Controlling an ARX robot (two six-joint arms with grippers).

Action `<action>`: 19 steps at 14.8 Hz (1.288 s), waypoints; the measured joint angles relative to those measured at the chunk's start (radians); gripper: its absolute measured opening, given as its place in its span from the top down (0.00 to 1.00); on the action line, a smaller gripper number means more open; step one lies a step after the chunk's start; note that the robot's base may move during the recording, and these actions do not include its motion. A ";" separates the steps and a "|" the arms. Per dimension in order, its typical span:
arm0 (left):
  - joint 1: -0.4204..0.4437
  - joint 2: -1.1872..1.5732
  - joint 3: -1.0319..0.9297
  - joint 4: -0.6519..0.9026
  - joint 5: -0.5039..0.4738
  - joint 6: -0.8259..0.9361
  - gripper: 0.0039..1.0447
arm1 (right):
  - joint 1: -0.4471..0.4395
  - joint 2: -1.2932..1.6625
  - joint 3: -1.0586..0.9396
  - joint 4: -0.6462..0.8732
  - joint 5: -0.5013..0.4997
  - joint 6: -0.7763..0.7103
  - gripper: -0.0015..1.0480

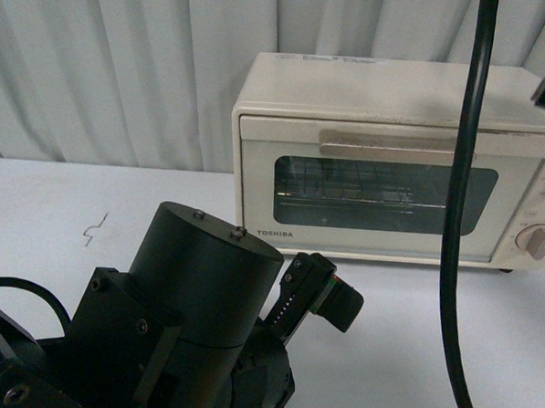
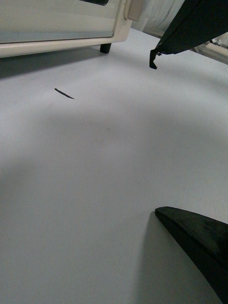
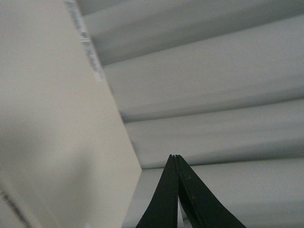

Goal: Open oven

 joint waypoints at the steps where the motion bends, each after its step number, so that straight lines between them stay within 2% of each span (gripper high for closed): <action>1: 0.000 0.000 0.000 0.000 0.000 0.000 0.06 | 0.000 0.000 -0.009 -0.023 -0.026 -0.040 0.98; 5: 0.000 0.000 0.000 0.000 -0.001 0.000 0.06 | 0.000 0.000 -0.052 -0.142 -0.127 -0.177 0.98; 9: 0.000 0.000 0.000 0.000 -0.001 0.000 0.06 | 0.000 0.021 -0.069 -0.192 -0.171 -0.246 0.98; 19: 0.000 0.000 0.000 0.000 -0.001 0.000 0.06 | 0.000 0.146 0.034 -0.291 -0.209 -0.264 0.98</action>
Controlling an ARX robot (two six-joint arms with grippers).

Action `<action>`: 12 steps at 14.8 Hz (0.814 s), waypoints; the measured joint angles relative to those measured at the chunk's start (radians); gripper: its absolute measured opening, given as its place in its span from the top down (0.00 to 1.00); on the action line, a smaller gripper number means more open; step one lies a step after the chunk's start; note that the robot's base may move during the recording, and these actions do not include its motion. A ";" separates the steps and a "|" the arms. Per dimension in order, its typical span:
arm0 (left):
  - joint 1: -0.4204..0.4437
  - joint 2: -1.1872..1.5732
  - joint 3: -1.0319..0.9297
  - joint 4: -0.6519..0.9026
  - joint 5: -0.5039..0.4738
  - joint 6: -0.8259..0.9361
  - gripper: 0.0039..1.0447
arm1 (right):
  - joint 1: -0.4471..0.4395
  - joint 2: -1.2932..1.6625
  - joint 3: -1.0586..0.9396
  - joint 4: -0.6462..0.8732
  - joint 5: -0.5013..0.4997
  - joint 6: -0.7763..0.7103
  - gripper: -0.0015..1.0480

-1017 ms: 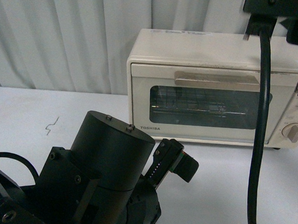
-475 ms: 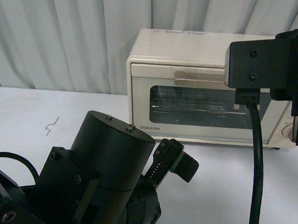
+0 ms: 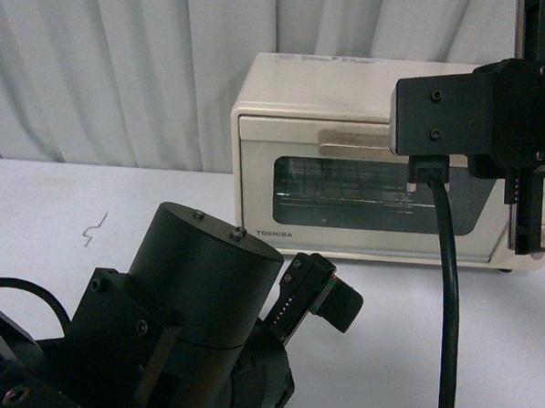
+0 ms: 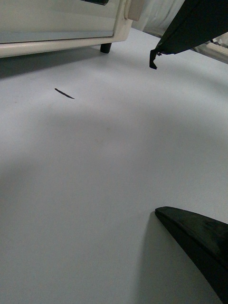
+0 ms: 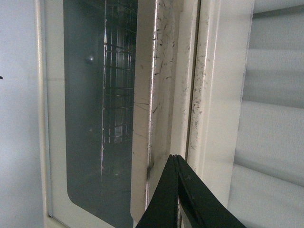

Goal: Open oven

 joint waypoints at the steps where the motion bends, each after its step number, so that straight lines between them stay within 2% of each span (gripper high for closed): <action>1: 0.000 0.000 0.000 0.000 0.000 0.000 0.06 | 0.000 0.010 0.004 -0.003 -0.004 0.002 0.98; 12: 0.000 0.000 0.000 0.000 0.000 0.000 0.06 | -0.021 0.002 0.013 -0.108 -0.026 0.110 0.98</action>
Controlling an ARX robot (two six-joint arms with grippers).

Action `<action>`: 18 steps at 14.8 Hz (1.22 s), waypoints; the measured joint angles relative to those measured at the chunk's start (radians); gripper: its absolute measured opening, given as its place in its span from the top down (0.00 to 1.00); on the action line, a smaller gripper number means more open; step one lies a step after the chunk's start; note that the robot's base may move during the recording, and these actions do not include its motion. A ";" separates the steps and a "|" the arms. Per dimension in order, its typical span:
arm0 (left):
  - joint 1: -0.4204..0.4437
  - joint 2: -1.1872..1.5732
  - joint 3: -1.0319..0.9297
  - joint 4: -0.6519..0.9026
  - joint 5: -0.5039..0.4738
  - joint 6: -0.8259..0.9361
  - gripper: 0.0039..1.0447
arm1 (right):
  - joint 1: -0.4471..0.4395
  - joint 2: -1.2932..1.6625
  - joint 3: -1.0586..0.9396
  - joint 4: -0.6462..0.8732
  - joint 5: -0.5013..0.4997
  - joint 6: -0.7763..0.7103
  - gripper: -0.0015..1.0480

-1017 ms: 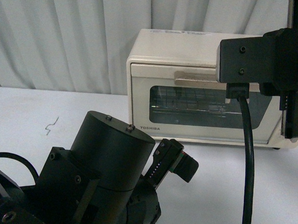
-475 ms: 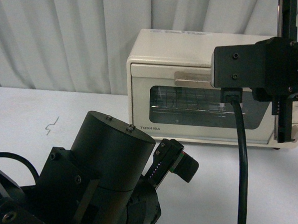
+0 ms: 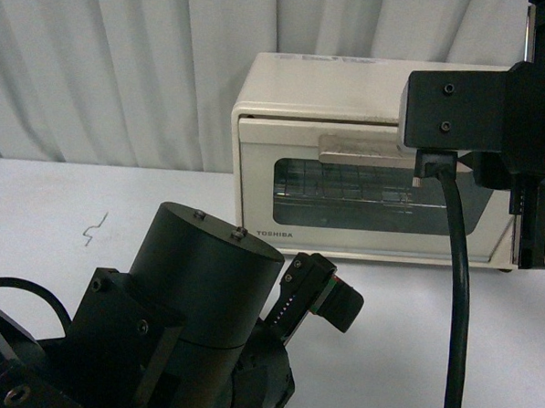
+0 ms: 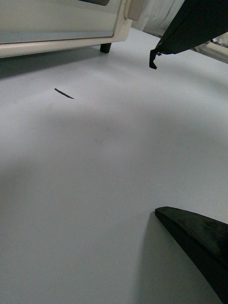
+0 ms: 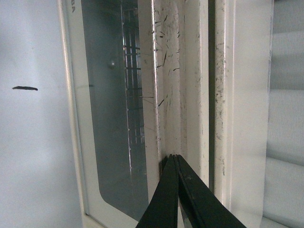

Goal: Open oven

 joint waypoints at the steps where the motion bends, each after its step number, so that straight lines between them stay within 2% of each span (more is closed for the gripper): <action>1: 0.000 0.000 0.000 0.000 0.000 0.000 0.06 | -0.001 -0.006 0.000 -0.021 0.000 0.018 0.98; 5: 0.000 0.000 0.000 0.000 0.000 0.000 0.06 | -0.005 -0.040 0.000 -0.147 -0.019 0.060 0.98; 10: 0.000 0.000 0.000 0.000 0.000 0.000 0.06 | 0.015 -0.077 -0.001 -0.412 -0.033 0.097 0.98; 14: 0.000 0.000 0.000 0.000 0.000 0.000 0.06 | 0.016 -0.088 0.006 -0.572 0.012 0.107 0.98; 18: 0.000 0.000 0.000 0.000 0.001 -0.001 0.06 | 0.014 -0.134 0.058 -0.614 -0.008 0.110 0.98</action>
